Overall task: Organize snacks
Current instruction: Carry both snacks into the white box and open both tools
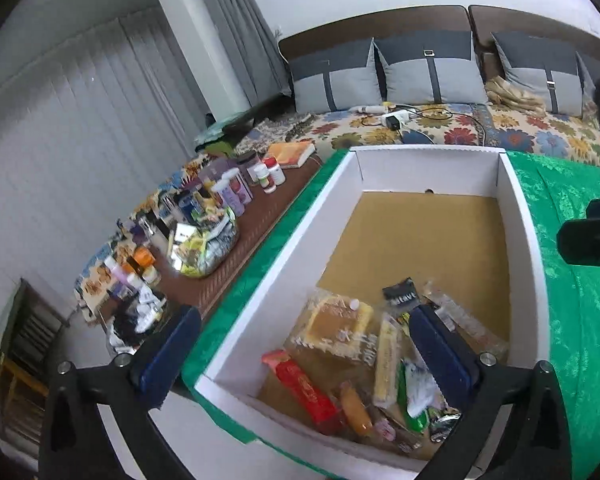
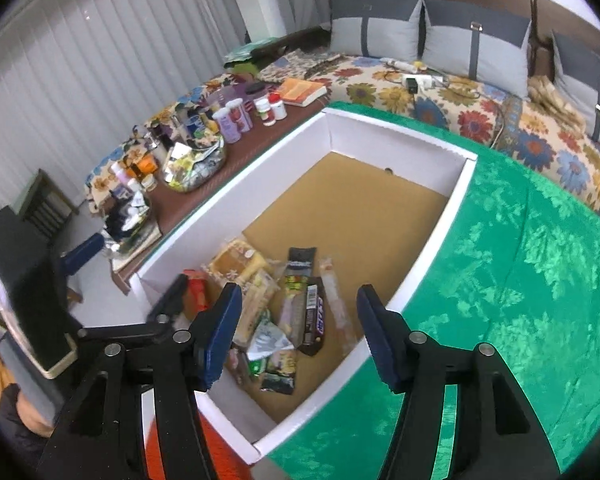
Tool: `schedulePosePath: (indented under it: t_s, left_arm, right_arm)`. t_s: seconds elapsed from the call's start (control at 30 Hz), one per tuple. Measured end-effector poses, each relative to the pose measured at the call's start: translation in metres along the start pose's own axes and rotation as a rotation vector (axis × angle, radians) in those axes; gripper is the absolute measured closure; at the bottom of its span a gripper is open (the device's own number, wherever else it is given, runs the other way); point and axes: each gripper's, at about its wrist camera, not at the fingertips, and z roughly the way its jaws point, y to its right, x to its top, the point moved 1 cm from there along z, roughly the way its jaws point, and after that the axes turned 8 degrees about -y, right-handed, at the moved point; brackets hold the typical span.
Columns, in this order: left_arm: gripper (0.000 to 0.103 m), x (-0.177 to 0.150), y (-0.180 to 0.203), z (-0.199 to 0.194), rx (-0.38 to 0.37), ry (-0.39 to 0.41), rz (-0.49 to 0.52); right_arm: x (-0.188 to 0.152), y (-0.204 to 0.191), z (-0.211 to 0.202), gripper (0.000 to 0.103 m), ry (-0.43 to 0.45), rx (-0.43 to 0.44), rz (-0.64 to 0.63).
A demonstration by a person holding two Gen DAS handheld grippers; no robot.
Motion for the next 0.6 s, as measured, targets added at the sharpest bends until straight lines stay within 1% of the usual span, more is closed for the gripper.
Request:
schedulePosePath:
  t_s: [0.03,0.1,0.17,0.2,0.33,0.6]
  left_arm:
    - [0.0,-0.001,0.0,0.0,-0.014,-0.02,0.009]
    - [0.0,0.0,0.006,0.004,-0.069,-0.074,0.024]
    - [0.0,-0.002,0.005,0.003,-0.089,-0.074,-0.011]
    - [0.0,-0.003,0.004,0.002,-0.088,-0.072,-0.028]
    - [0.0,-0.004,0.002,0.003,-0.103,-0.086,-0.046]
    - [0.0,-0.011,0.0,0.005,-0.068,-0.084,-0.069]
  right_arm:
    - [-0.001,0.001,0.001,0.037,-0.005,-0.012,-0.002]
    - [-0.003,0.0,0.006,0.037,-0.019,-0.04,-0.009]
    - [-0.008,0.0,0.011,0.037,-0.035,-0.058,-0.02]
    - [-0.009,-0.001,0.013,0.037,-0.041,-0.064,-0.024]
    - [-0.015,-0.001,0.018,0.037,-0.052,-0.07,-0.029]
    - [-0.021,0.002,0.025,0.037,-0.066,-0.071,-0.019]
